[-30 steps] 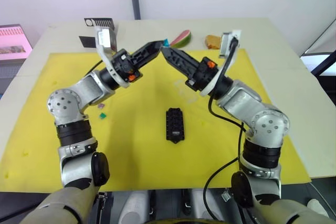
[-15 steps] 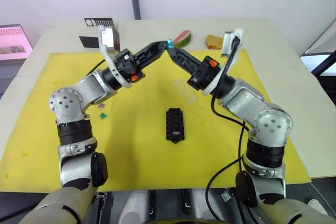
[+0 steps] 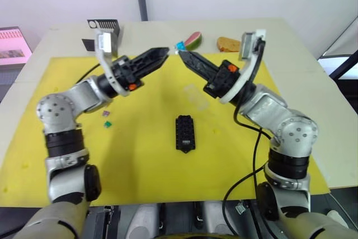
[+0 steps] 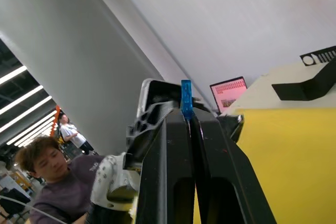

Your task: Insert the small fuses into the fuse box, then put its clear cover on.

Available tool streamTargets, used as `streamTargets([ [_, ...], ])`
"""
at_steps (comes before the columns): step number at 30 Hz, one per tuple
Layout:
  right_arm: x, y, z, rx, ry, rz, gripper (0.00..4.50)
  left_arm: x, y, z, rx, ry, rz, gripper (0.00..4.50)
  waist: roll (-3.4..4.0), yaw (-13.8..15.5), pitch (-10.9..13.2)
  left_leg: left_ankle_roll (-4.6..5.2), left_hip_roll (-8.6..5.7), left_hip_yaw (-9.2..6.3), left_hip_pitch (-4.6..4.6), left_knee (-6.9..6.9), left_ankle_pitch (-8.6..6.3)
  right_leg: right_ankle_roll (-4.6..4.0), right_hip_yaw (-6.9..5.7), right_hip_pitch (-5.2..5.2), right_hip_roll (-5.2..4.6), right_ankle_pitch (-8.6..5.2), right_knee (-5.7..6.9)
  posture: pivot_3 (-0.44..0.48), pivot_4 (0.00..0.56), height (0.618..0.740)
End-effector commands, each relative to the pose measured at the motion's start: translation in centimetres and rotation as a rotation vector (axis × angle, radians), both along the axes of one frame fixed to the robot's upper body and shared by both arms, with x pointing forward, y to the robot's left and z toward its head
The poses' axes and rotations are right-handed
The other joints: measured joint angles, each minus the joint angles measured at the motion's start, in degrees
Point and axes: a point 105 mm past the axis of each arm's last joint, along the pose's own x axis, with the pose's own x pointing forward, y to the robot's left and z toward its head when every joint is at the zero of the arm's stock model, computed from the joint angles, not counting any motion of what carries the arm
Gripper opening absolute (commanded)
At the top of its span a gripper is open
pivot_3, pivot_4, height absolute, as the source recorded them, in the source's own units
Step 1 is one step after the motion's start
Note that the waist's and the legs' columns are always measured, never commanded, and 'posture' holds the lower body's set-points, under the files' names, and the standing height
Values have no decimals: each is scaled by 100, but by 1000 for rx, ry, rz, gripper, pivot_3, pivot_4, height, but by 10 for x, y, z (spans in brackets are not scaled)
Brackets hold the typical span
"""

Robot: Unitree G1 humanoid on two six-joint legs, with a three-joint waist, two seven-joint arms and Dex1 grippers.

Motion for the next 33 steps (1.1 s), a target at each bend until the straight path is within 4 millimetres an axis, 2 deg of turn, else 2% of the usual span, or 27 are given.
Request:
streamTargets([
  [1, -13, -6, 9, -109, -98, 63, 0, -27, 10, 0, 210, -126, -62, 4369, 1, -4, 3, 6, 0, 1, -1, 0, -3, 0, 0, 1, 0, 0, -4, 0, 150, 740],
  [3, -18, -9, 1, -251, -141, 99, 0, -42, 12, -11, 364, -177, -116, 4369, 4, 5, 5, 9, 0, 5, 0, -1, -5, -1, 0, 4, 0, -1, -8, 0, 150, 740],
  [7, -25, -13, -9, -409, -197, 160, 0, -56, 11, -29, 527, -251, -193, 4446, 10, 39, 9, 43, 7, 0, 9, -4, -25, -2, -8, 41, 2, -2, -65, 0, 150, 740],
  [9, -29, -15, -24, -559, -244, 203, 0, -67, 6, -49, 671, -349, -247, 4446, 13, 32, 11, 50, 7, 2, 10, -3, -28, -2, -6, 43, -1, -2, -68, 0, 150, 740],
  [13, -34, -15, -56, -810, -333, 285, 0, -68, -2, -93, 897, -604, -286, 4446, 17, 41, 12, 52, 7, 5, 8, -8, -30, -2, -5, 46, -2, -2, -88, 0, 150, 740],
  [15, -33, -16, -73, -919, -391, 315, 0, -73, -8, -105, 894, -623, -352, 4446, 16, 41, 13, 53, 9, 5, 5, -7, -31, -3, -5, 44, -4, -2, -89, 0, 150, 740],
  [21, -32, -14, -98, -1026, -459, 374, 0, -57, -22, -128, 936, -739, -340, 4446, 14, 59, 14, 61, 10, 5, 4, -4, -35, -3, -4, 44, -8, -1, -88, 0, 150, 740],
  [33, -23, -20, -117, -1132, -465, 346, 0, -51, -34, -132, 922, -757, -302, 4446, 14, 53, 14, 64, 11, 5, 2, -3, -37, 0, -5, 41, -8, 0, -86, 0, 150, 740],
])
